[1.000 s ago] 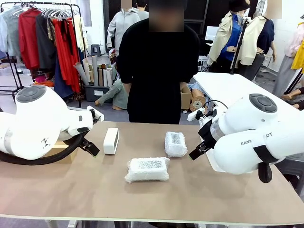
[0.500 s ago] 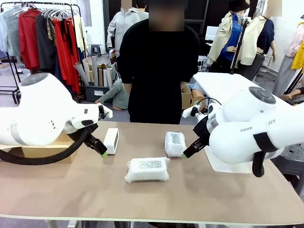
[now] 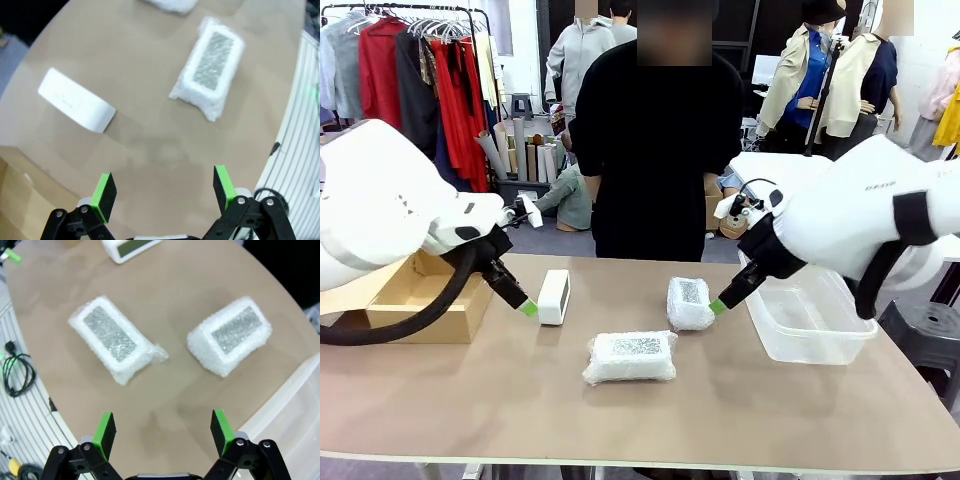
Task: Separate and place wrapped and unwrapped clocks.
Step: Pick up the Digital clock indicated by the person.
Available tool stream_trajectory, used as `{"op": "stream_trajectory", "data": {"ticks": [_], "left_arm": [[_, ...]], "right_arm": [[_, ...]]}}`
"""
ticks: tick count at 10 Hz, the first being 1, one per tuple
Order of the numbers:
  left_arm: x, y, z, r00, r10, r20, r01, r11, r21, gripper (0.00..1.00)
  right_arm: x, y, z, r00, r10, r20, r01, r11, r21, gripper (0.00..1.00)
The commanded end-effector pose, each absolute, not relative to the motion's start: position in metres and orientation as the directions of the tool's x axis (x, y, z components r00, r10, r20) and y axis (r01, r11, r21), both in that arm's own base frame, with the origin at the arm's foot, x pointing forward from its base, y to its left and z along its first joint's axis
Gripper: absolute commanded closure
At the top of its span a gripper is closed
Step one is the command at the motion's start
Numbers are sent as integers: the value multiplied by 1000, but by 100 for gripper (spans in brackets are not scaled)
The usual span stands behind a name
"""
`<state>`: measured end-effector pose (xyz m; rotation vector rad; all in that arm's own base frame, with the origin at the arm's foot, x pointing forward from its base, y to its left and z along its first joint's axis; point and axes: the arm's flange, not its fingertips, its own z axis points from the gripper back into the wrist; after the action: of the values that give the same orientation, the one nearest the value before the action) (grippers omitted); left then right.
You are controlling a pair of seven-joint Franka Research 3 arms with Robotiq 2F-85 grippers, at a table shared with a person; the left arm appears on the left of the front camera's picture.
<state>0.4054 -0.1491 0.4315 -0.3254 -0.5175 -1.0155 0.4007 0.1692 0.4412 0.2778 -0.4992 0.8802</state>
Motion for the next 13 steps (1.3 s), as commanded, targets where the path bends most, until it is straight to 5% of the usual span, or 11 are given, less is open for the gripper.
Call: {"op": "stream_trajectory", "data": {"ticks": [1,3,5,10,13], "left_arm": [[418,-130,421,252,-744,619,952,306,-20,0],[419,-120,426,90,-767,636,968,216,124,0],[420,-122,428,58,-755,653,974,187,131,0],[414,-120,435,74,-776,627,968,206,142,0],[414,-112,457,29,-735,678,979,157,128,0]], "right_arm": [[414,147,441,431,704,565,-864,502,33,0],[415,134,439,309,724,617,-912,410,-25,0],[416,126,434,230,736,637,-938,343,-57,0],[410,135,446,278,748,602,-916,395,-68,0],[431,107,456,183,734,654,-953,297,-67,0]]}}
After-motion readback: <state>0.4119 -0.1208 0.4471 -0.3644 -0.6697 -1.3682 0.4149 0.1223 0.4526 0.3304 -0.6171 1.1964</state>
